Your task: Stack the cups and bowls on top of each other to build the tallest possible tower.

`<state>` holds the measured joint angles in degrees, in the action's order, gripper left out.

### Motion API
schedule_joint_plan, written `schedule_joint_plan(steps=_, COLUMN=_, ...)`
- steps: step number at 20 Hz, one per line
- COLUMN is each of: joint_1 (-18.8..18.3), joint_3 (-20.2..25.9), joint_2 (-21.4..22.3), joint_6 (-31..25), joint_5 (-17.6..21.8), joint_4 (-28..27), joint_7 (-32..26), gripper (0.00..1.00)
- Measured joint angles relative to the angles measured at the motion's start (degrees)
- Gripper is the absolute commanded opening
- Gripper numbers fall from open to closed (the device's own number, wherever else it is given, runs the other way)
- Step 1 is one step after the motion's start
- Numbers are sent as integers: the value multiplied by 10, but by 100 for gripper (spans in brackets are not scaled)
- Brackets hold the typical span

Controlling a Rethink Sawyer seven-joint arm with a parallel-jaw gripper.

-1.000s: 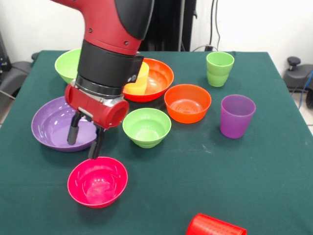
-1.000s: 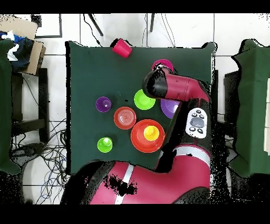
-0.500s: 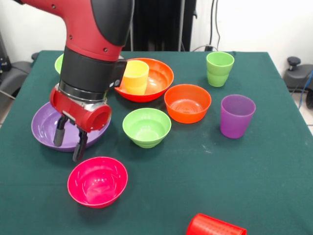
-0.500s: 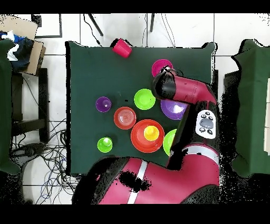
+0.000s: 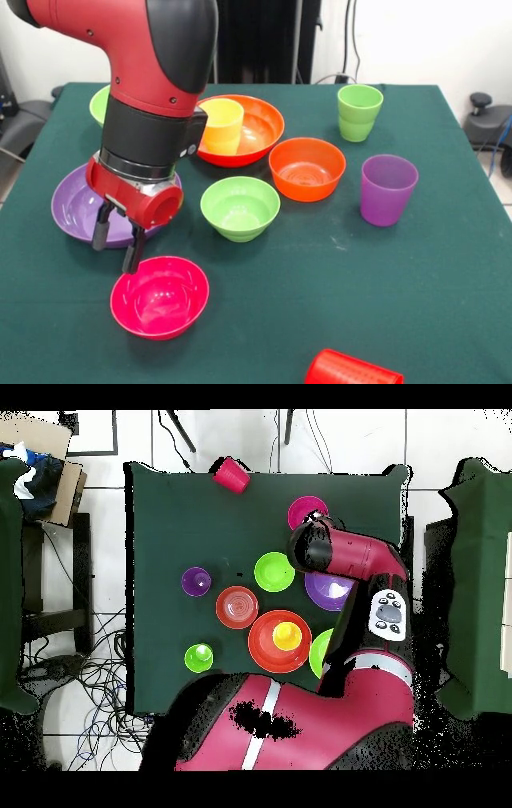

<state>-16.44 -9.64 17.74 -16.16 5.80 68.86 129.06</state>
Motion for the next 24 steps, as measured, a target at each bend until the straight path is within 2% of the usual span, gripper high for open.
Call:
schedule_joint_plan(steps=16, joint_1=1, joint_3=2, joint_2=-2, joint_6=0, joint_5=0, joint_4=-6, joint_7=0, gripper=100)
schedule_joint_plan(steps=24, joint_1=6, joint_3=3, joint_2=-18, joint_6=0, joint_5=0, joint_4=-31, joint_7=0, gripper=100)
